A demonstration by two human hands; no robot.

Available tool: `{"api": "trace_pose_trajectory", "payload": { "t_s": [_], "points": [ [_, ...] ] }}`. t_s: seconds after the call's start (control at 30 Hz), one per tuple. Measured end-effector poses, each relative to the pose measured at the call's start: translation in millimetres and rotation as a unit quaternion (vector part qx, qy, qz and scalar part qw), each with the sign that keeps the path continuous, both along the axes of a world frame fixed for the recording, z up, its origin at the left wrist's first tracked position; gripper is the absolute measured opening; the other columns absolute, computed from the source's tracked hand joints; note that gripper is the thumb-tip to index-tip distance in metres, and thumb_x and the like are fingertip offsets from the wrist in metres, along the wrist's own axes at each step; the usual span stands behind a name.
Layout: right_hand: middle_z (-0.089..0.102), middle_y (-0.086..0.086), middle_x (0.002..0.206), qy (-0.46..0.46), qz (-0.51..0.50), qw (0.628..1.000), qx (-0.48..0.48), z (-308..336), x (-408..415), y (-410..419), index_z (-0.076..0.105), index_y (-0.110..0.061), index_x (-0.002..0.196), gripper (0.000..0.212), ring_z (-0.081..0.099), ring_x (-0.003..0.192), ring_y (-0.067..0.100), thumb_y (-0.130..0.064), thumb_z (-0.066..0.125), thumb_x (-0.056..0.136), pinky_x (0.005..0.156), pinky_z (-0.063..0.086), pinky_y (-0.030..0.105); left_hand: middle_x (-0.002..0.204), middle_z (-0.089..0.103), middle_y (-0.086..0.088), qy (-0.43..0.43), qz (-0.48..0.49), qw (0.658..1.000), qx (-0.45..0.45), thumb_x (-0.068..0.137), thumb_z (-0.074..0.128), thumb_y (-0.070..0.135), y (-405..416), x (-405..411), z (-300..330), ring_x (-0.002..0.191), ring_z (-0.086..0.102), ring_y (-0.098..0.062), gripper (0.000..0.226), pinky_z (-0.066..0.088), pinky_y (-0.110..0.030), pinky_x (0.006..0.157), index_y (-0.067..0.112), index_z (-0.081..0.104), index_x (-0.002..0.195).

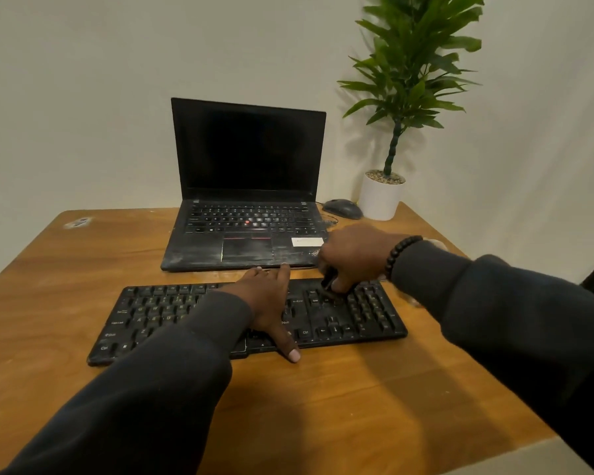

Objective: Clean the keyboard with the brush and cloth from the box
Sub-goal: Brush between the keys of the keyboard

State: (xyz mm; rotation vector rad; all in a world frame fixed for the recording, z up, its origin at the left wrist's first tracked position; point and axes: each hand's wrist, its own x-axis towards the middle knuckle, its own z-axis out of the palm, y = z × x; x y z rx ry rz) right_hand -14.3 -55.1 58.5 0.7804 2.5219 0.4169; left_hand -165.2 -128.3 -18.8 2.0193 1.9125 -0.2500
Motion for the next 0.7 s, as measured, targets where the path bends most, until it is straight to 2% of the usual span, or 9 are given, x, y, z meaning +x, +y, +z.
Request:
{"api": "trace_pose_trajectory", "payload": {
  "t_s": [0.1,0.2,0.3,0.4,0.47,0.53,0.63,0.7],
  "points": [
    [0.049,-0.004,0.075,-0.006,0.050,0.998,0.023,-13,-14,-17,0.062,-0.018,0.112,0.038,0.053,0.076,0.012,-0.044,0.066,0.085,0.063,0.048,0.024,0.165,0.015,-0.008,-0.009,-0.001,1.000,0.002,0.047,0.088,0.068,1,-1,0,0.151,0.008,-0.036,0.154,0.019,-0.052,0.122,0.016,-0.006,0.158],
    [0.049,-0.005,0.074,0.027,0.006,1.000,-0.015,-13,-24,-20,0.062,-0.016,0.103,0.039,0.052,0.071,0.011,-0.047,0.069,0.082,0.054,0.041,0.022,0.164,0.019,-0.007,-0.005,-0.005,1.000,0.003,0.046,0.086,0.071,2,-2,0,0.150,0.012,-0.036,0.151,0.020,-0.052,0.121,0.016,-0.001,0.158],
    [0.060,-0.001,0.078,0.043,-0.061,0.989,-0.125,-13,-31,-23,0.053,-0.025,0.079,0.026,0.063,0.078,0.017,-0.043,0.072,0.080,0.062,0.052,0.027,0.162,0.024,-0.004,-0.006,-0.009,1.000,0.005,0.045,0.085,0.073,2,-3,-2,0.149,0.016,-0.034,0.145,0.021,-0.051,0.121,0.018,0.010,0.156],
    [0.053,-0.004,0.074,0.028,-0.064,0.988,-0.140,-11,-34,-34,0.038,-0.031,0.068,0.037,0.057,0.074,0.014,-0.038,0.072,0.081,0.062,0.046,0.024,0.161,0.025,-0.001,-0.014,-0.005,1.000,0.001,0.048,0.086,0.070,0,-3,2,0.148,0.015,-0.033,0.138,0.021,-0.051,0.121,0.022,0.014,0.156],
    [0.049,-0.006,0.074,0.023,-0.049,0.990,-0.132,-14,-33,-43,0.037,-0.029,0.070,0.038,0.052,0.072,0.012,-0.037,0.073,0.080,0.064,0.043,0.024,0.162,0.023,-0.001,-0.015,-0.001,1.000,-0.001,0.049,0.086,0.069,0,-3,2,0.149,0.013,-0.034,0.139,0.020,-0.051,0.120,0.022,0.012,0.157],
    [0.051,-0.006,0.076,-0.002,-0.054,0.986,-0.158,-14,-29,-49,0.040,-0.029,0.074,0.037,0.056,0.078,0.015,-0.041,0.075,0.077,0.067,0.045,0.027,0.164,0.018,-0.003,-0.007,-0.004,1.000,0.004,0.048,0.085,0.071,-1,-3,0,0.150,0.011,-0.035,0.145,0.017,-0.050,0.122,0.020,0.006,0.158],
    [0.062,-0.005,0.084,0.024,-0.081,0.972,-0.219,-3,-16,-47,0.061,-0.026,0.084,0.021,0.061,0.086,0.015,-0.044,0.072,0.080,0.071,0.049,0.027,0.165,0.015,-0.009,0.000,0.001,1.000,0.006,0.047,0.084,0.073,0,-4,-2,0.151,0.011,-0.035,0.152,0.018,-0.050,0.122,0.014,-0.003,0.158],
    [0.065,-0.002,0.094,0.055,-0.087,0.979,-0.173,1,-11,-37,0.067,-0.020,0.100,0.031,0.060,0.093,0.016,-0.045,0.068,0.083,0.075,0.049,0.027,0.164,0.017,-0.012,0.003,0.010,1.000,0.002,0.047,0.084,0.073,-2,-2,0,0.150,0.013,-0.037,0.154,0.021,-0.052,0.121,0.013,-0.005,0.157]
  ]
}}
